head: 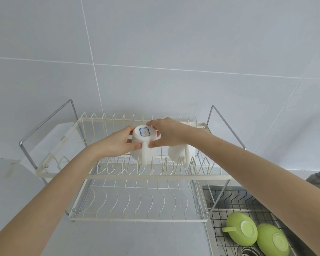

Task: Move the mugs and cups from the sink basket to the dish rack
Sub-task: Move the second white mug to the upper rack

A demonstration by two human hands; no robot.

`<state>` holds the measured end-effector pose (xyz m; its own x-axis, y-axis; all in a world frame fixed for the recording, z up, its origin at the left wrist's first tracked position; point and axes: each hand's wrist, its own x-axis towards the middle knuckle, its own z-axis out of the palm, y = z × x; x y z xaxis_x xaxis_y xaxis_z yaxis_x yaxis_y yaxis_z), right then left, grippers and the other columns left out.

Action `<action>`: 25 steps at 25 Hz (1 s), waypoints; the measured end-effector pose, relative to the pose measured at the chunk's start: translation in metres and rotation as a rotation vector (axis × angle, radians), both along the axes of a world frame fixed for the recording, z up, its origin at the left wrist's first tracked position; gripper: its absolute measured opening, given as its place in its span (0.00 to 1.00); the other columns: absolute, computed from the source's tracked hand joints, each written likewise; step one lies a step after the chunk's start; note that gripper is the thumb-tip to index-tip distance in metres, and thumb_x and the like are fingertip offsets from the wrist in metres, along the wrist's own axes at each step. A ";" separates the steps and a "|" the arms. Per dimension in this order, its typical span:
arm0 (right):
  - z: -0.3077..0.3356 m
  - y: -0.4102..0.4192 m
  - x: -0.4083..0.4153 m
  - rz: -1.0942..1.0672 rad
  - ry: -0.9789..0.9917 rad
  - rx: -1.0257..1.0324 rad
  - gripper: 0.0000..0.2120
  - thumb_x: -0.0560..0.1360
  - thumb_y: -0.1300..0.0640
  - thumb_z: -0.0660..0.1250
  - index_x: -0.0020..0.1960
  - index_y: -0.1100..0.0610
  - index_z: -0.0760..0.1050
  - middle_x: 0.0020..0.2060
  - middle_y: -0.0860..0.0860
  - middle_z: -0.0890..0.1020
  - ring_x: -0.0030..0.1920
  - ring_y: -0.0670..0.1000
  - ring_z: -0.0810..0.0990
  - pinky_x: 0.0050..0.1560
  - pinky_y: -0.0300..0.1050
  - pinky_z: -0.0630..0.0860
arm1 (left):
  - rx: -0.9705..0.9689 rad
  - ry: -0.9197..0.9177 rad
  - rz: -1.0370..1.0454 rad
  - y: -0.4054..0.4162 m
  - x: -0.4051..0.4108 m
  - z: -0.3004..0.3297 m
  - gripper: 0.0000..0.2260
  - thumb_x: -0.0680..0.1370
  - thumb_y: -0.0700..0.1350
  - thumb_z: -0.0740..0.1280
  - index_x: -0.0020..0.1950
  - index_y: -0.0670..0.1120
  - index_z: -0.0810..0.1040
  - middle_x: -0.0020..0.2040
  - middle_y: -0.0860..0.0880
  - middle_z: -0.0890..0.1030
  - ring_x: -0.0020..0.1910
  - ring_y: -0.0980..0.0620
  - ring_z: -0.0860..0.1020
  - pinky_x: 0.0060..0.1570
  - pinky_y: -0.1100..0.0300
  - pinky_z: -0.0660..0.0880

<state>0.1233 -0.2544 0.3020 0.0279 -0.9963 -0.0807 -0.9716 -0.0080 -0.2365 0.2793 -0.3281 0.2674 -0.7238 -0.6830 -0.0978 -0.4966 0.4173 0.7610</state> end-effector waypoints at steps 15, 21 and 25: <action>0.043 0.063 -0.001 0.002 0.165 0.001 0.33 0.76 0.47 0.60 0.75 0.52 0.47 0.70 0.55 0.65 0.69 0.57 0.64 0.66 0.52 0.64 | -0.581 -0.334 0.078 0.055 0.012 0.063 0.25 0.76 0.51 0.59 0.72 0.48 0.58 0.73 0.47 0.64 0.70 0.46 0.64 0.66 0.53 0.63; 0.050 0.134 -0.026 -0.064 0.141 -0.062 0.32 0.76 0.47 0.59 0.75 0.52 0.49 0.72 0.54 0.62 0.71 0.56 0.61 0.68 0.51 0.61 | -0.762 -0.281 0.076 0.130 -0.002 0.085 0.23 0.77 0.52 0.57 0.71 0.52 0.58 0.73 0.51 0.63 0.69 0.47 0.65 0.62 0.52 0.65; 0.028 0.184 -0.047 -0.105 0.147 -0.096 0.32 0.76 0.47 0.60 0.75 0.53 0.49 0.73 0.55 0.60 0.72 0.57 0.59 0.69 0.51 0.59 | -0.780 -0.291 -0.011 0.176 -0.025 0.069 0.23 0.77 0.52 0.57 0.71 0.50 0.58 0.73 0.50 0.64 0.69 0.47 0.65 0.63 0.52 0.65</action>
